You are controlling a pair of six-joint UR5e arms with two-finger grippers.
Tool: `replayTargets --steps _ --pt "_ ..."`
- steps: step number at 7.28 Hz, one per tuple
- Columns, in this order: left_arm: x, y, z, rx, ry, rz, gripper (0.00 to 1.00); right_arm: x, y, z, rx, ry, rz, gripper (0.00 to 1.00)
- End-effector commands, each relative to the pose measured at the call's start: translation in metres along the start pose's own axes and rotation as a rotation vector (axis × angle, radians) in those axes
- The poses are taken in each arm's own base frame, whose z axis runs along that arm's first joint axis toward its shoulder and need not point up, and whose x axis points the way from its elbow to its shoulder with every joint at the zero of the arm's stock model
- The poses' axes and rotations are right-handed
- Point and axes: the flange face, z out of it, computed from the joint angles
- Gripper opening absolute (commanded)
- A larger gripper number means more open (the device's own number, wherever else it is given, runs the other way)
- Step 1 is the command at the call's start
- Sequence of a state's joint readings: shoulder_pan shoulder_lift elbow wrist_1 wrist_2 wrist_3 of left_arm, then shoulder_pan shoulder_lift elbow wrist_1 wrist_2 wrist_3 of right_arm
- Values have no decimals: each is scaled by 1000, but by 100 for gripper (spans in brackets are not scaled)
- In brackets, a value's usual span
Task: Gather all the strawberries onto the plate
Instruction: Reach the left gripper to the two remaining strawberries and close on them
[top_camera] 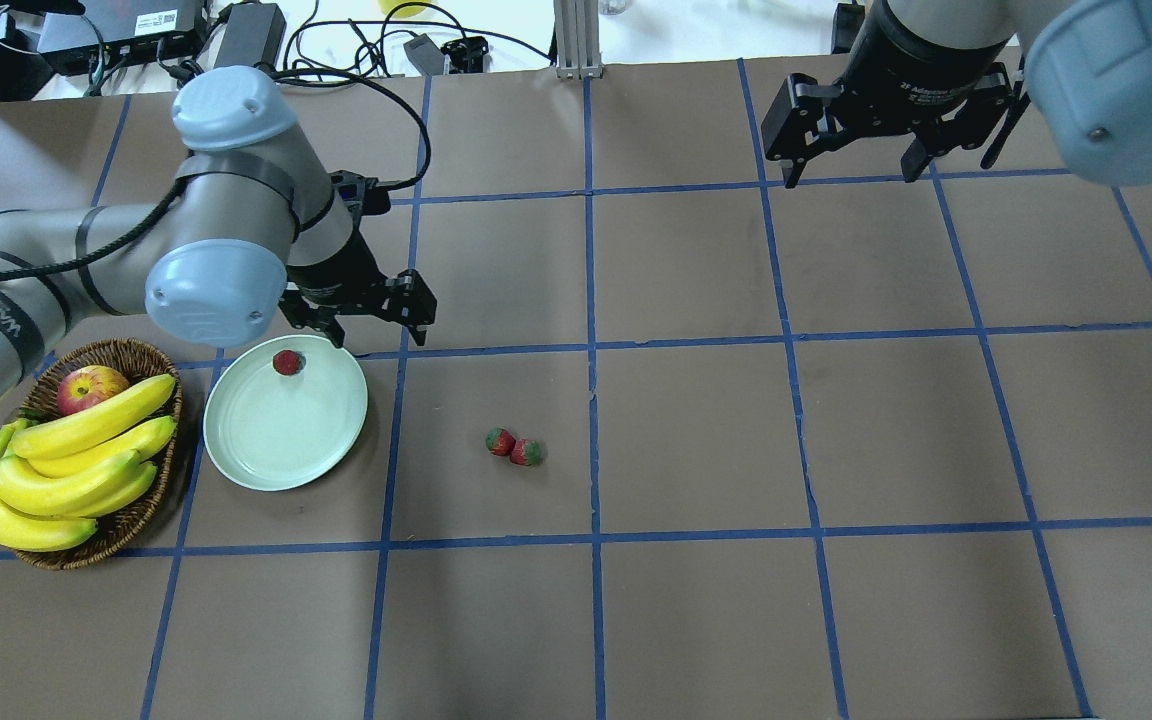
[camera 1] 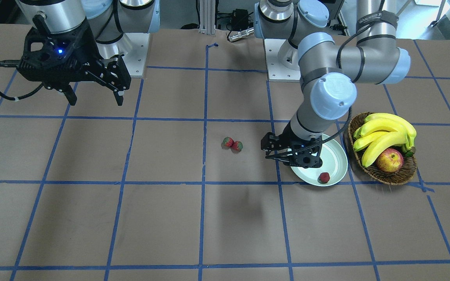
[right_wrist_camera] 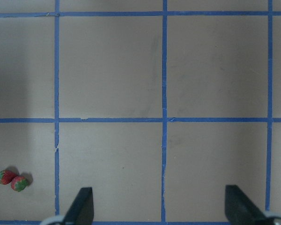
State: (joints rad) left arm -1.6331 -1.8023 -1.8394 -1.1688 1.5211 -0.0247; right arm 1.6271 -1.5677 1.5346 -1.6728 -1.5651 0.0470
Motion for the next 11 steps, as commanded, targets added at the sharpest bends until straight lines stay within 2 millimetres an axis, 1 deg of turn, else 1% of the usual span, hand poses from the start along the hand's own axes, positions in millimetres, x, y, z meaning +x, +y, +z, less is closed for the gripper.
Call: replayTargets --steps 1,3,5,6,7,8,11 --pt "68 16 22 23 -1 60 100 0 -2 3 0 -2 2 100" --pt "87 30 48 5 58 102 100 1 -2 3 -1 6 8 100" --pt "90 40 90 37 62 129 100 0 -3 1 3 2 11 100" --pt "92 46 101 24 60 137 100 0 -4 1 5 2 11 100" --pt "96 53 112 1 56 148 100 -1 -5 -4 15 3 12 100" --pt "98 56 118 -12 47 170 100 0 -6 -7 19 5 14 100" --pt "99 59 122 -29 43 184 100 0 -6 -8 18 0 9 100"
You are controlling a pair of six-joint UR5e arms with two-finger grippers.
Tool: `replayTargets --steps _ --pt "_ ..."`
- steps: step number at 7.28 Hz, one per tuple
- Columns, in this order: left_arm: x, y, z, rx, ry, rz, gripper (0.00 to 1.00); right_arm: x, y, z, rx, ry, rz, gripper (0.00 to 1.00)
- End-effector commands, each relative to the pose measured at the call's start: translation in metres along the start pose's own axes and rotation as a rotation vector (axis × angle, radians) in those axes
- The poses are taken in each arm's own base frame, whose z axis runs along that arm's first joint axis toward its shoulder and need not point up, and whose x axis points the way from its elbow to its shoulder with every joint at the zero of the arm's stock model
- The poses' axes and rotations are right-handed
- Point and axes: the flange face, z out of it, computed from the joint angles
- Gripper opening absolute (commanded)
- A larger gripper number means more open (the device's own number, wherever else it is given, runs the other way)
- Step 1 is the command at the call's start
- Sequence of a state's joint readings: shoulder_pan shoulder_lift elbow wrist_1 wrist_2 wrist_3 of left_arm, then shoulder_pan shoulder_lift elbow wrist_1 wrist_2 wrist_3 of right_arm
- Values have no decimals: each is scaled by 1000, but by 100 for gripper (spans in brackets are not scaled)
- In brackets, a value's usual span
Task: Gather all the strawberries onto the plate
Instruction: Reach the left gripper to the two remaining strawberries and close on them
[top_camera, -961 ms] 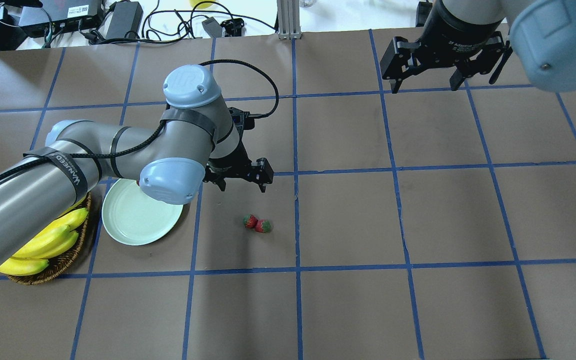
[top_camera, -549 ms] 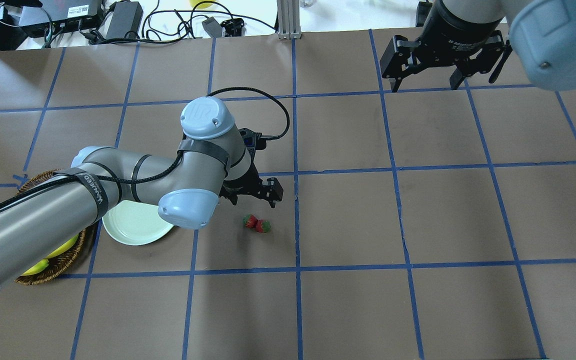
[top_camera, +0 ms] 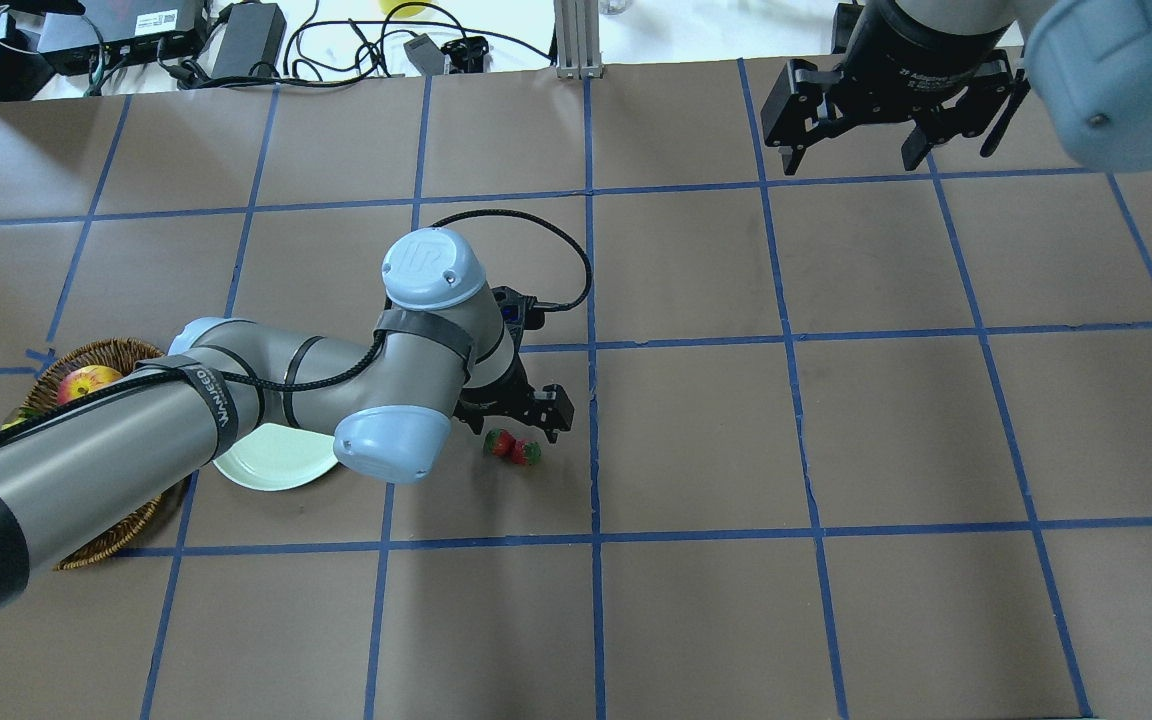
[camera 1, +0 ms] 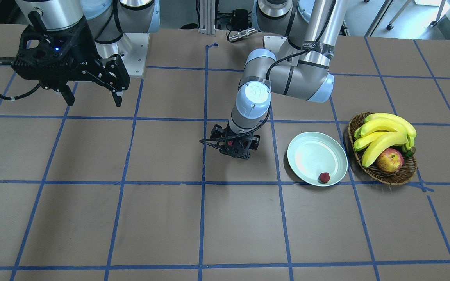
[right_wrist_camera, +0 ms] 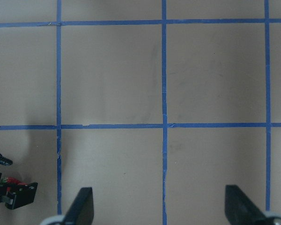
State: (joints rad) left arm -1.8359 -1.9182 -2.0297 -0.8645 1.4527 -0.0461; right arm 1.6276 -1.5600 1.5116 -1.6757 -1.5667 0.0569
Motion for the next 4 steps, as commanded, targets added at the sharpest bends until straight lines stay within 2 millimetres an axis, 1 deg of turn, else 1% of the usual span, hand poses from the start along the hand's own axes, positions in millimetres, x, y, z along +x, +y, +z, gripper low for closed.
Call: replayTargets --steps 1,3,4 --pt "1 3 3 -21 -4 2 100 0 0 1 -1 0 -2 100" --pt "-1 5 6 -45 -10 -2 100 2 -1 2 -5 0 1 100" --pt "-1 4 6 -47 -8 -2 79 2 -1 2 -5 0 3 100"
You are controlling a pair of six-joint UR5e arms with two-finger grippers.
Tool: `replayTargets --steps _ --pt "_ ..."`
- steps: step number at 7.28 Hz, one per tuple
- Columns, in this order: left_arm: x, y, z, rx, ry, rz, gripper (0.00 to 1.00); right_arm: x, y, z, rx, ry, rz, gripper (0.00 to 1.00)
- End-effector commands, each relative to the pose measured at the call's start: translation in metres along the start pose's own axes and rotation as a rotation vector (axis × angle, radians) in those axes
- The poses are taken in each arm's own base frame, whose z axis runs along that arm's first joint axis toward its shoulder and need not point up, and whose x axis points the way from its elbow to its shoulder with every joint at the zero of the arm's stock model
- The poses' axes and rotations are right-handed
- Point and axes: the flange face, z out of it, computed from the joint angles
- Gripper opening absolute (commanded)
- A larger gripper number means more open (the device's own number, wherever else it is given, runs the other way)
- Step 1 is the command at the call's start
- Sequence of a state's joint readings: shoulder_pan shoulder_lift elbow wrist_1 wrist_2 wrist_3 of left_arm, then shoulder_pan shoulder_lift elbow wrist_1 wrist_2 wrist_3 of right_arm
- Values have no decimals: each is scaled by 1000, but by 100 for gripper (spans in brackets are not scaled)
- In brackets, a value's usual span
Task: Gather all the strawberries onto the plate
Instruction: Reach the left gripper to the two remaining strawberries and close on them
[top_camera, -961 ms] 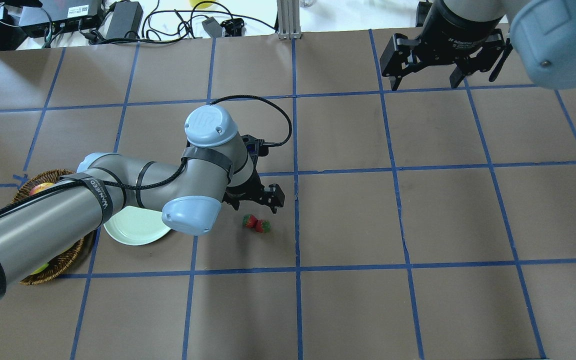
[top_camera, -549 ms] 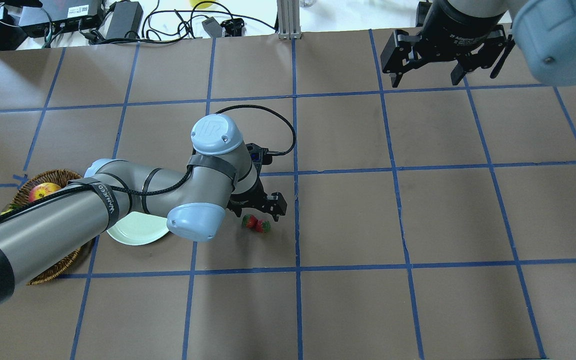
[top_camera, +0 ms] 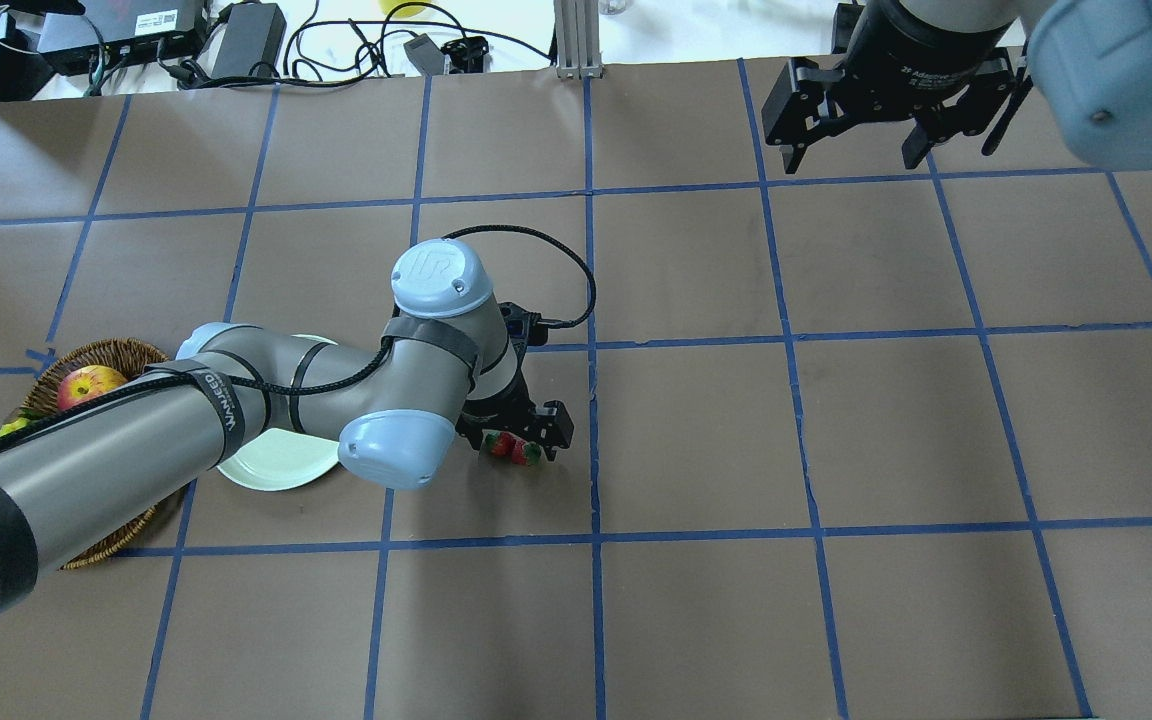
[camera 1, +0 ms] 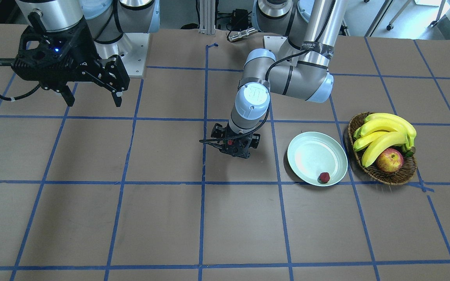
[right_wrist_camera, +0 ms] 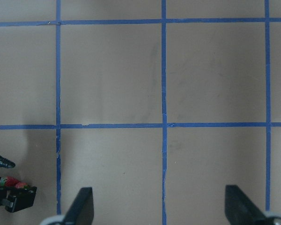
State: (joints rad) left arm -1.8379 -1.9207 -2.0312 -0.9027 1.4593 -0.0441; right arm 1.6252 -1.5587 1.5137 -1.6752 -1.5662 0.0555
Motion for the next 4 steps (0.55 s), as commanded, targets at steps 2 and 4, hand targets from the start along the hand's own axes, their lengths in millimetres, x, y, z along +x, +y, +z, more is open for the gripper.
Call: replayTargets --steps 2,4 --pt "0 -2 0 -8 2 -8 0 0 0 0 -1 0 -1 100" --pt "1 -8 -8 13 0 -1 0 -1 1 2 -2 0 -3 100"
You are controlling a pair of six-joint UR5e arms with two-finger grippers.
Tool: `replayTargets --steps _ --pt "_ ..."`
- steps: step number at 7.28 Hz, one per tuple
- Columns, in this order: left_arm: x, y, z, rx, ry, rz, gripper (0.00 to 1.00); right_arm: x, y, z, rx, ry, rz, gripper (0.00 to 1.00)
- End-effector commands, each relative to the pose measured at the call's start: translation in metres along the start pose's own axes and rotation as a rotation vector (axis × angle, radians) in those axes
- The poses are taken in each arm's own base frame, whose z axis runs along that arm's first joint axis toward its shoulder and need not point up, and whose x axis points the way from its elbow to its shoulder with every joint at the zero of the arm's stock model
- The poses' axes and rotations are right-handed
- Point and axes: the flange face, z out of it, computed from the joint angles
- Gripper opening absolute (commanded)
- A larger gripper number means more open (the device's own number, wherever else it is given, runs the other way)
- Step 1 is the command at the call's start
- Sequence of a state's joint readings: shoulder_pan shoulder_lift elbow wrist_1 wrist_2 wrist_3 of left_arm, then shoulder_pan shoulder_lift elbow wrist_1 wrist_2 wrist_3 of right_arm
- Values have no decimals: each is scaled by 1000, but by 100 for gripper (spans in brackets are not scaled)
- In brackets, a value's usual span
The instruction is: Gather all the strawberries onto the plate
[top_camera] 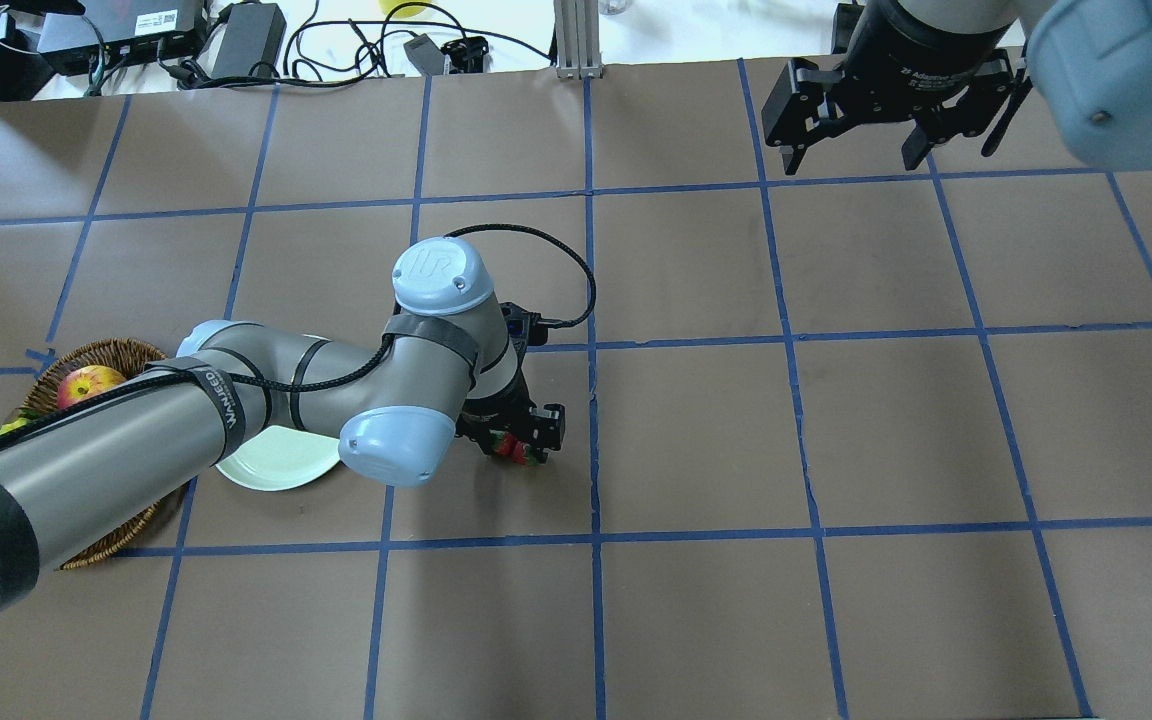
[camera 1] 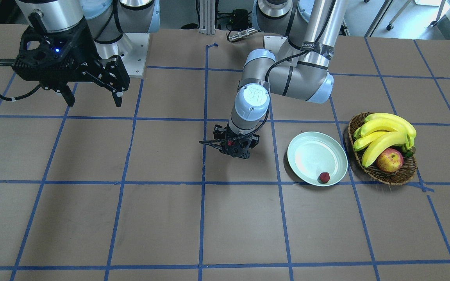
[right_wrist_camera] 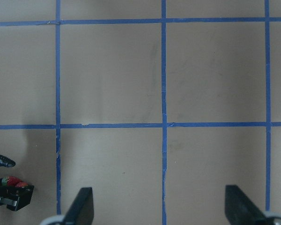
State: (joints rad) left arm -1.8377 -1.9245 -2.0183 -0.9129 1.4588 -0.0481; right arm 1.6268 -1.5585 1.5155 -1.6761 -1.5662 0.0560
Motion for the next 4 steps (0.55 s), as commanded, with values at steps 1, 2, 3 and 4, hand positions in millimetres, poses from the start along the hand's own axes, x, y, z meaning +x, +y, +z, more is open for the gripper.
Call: replayTargets --steps 1,2,3,4 --pt "2 -10 -13 22 -1 3 0 -1 1 3 -6 -3 3 100" --pt "3 -14 -23 24 -3 2 0 0 1 4 -7 -3 5 100" --pt "3 -16 -28 16 -5 -10 0 0 1 4 -7 -3 5 100" --pt "1 -17 -33 27 -6 -13 0 0 1 4 -7 -4 5 100"
